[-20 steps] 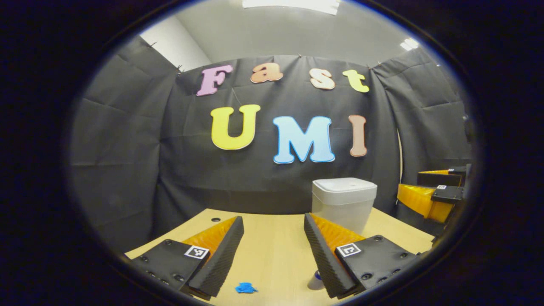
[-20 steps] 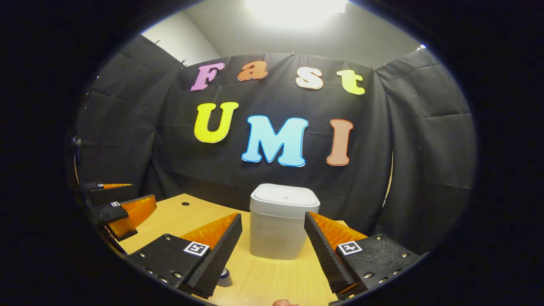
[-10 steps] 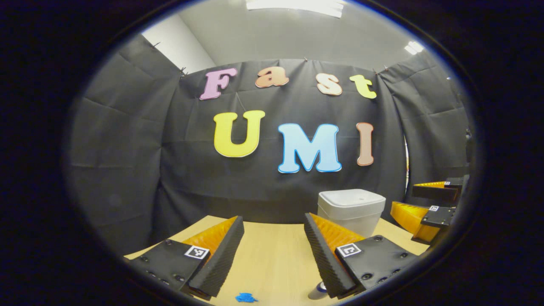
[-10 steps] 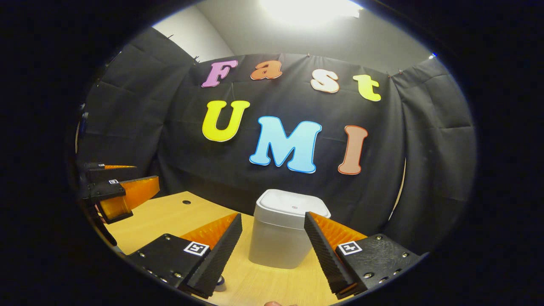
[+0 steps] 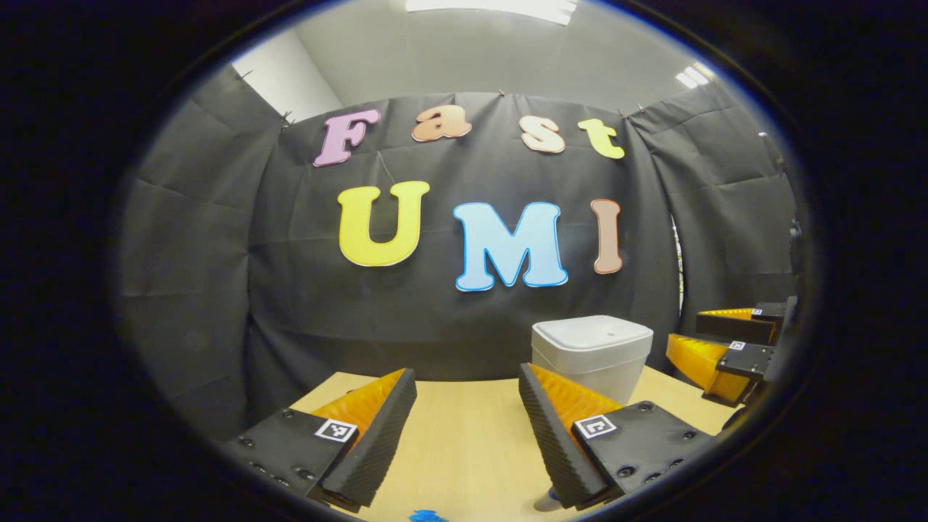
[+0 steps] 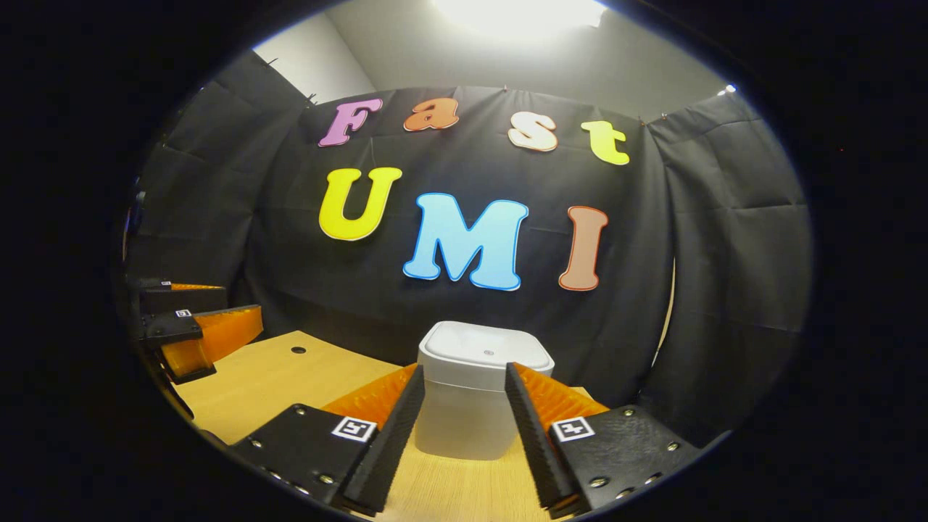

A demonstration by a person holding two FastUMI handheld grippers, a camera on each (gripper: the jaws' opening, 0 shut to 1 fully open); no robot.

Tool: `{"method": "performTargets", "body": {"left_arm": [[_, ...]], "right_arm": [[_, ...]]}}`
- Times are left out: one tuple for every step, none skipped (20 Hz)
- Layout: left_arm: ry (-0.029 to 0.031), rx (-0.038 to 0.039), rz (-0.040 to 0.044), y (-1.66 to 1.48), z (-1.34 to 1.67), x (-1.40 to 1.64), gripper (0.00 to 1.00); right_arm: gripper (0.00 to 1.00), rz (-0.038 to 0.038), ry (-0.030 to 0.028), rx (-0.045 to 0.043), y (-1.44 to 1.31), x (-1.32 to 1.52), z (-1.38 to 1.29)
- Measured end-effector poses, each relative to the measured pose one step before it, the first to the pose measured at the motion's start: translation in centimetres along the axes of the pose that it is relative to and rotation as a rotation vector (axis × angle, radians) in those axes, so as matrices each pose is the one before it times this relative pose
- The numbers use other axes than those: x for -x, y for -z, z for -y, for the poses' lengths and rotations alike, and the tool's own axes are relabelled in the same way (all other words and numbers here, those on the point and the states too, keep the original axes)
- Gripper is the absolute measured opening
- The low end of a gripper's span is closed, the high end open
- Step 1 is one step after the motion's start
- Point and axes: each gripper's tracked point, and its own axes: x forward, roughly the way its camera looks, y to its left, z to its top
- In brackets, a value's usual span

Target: Press the lid of the desktop garbage bin to open it, pick up the crumpled paper on the desktop and throw it into the bin, then pick up the pop can on the desktop and drop it into the bin, and finally close the garbage bin lid.

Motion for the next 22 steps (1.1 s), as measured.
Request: {"method": "performTargets", "body": {"left_arm": [[0.00363, -0.00398, 0.00328, -0.119, -0.029, -0.108, 0.93], [0.00157, -0.00286, 0.00177, 0.006, -0.04, -0.11, 0.93], [0.00435, 0.00191, 0.00188, -0.031, -0.022, -0.087, 0.93], [0.00225, 0.00211, -0.00017, 0.102, 0.042, 0.012, 0.94], [-0.001, -0.0012, 0.00077, -0.059, -0.012, 0.002, 0.94], [-0.0003, -0.00244, -0.00049, -0.038, 0.009, -0.088, 0.93], [-0.0013, -0.00079, 0.00171, -0.017, -0.136, 0.004, 0.93], [0.00157, 0.00125, -0.00251, 0.03, 0.046, -0.13, 0.93], [0.00129, 0.00004, -0.00116, 0.102, -0.009, 0.042, 0.94], [0.0015, -0.00172, -0.00161, -0.048, -0.015, -0.005, 0.94], [-0.00094, -0.00124, -0.00094, 0.032, -0.068, 0.006, 0.94], [0.00184, 0.00056, -0.00077, 0.072, 0.022, -0.084, 0.94], [0.0011, 0.00064, -0.00146, -0.024, -0.006, -0.045, 0.94], [-0.00014, -0.00026, -0.00189, 0.058, -0.013, 0.003, 0.94], [-0.00077, 0.00045, -0.00006, -0.029, -0.073, -0.023, 0.94], [0.00039, 0.0032, -0.00121, 0.101, 0.007, -0.05, 0.94], [-0.00078, 0.00408, -0.0056, 0.209, -0.032, 0.01, 0.94], [-0.00014, 0.00437, -0.00557, 0.035, 0.026, 0.013, 0.95], [-0.00325, 0.00268, -0.00351, 0.107, -0.054, 0.05, 0.94], [-0.00109, -0.00013, -0.00282, 0.005, -0.056, -0.015, 0.93], [-0.00335, -0.00236, 0.0009, -0.044, -0.108, -0.03, 0.93], [-0.00043, -0.00375, -0.00096, 0.048, -0.129, -0.059, 0.94]], "right_arm": [[0.6, -0.00452, 0.00821, -0.00448, 0.038, -0.149, 0.255], [0.55, -0.00449, 0.006, -0.00381, 0.022, -0.152, 0.005], [0.49, -0.01022, -0.00395, -0.00525, 0.247, -0.078, -0.226], [0.49, -0.00583, 0.00344, -0.00772, 0.337, -0.219, 0.029], [0.36, 0.00143, 0.00473, -0.01315, -0.401, 0.501, 0.029], [0.3, -0.00189, -0.00669, -0.00562, -0.204, -0.901, -0.328], [0.26, 0.00014, -0.011, -0.00142, 0.52, 0.331, -0.235], [0.27, -0.00547, 0.05864, 0.01385, -0.125, 0.891, 1.104], [0.05, 0.01552, -0.01363, -0.01367, -0.14, -0.97, 0.035], [0.04, -0.00894, -0.00327, -0.01292, 0.102, -0.469, -0.381], [0.04, -0.00373, -0.0096, -0.00778, 0.305, 0.139, -0.103], [0.04, -0.0117, 0.00326, 0.00172, 0.174, -0.387, -0.061], [0.03, -0.00479, 0.00538, -0.00509, 0.203, 0.377, 0.274], [0.0, -0.01251, -0.00325, -0.01181, 0.338, -0.086, -0.162], [0.0, -0.01215, 0.00079, -0.00735, 0.311, -0.523, 0.14], [0.0, -0.01157, 0.00784, -0.00204, 0.543, -0.694, 0.246], [0.0, -0.00796, -0.01022, 0.00373, -0.158, 0.235, -0.212], [0.0, -0.00506, 0.00709, 0.01083, 0.022, -0.363, 0.156], [0.0, -0.00293, -0.01163, 0.01397, 0.012, -0.212, 0.094], [0.0, 0.00174, 0.00326, 0.01232, -0.077, -0.394, 0.106], [0.0, -0.00266, -0.00391, 0.01138, -0.115, -0.414, 0.155], [0.0, 0.01098, 0.00186, 0.00691, -0.362, -0.388, 0.171]]}}
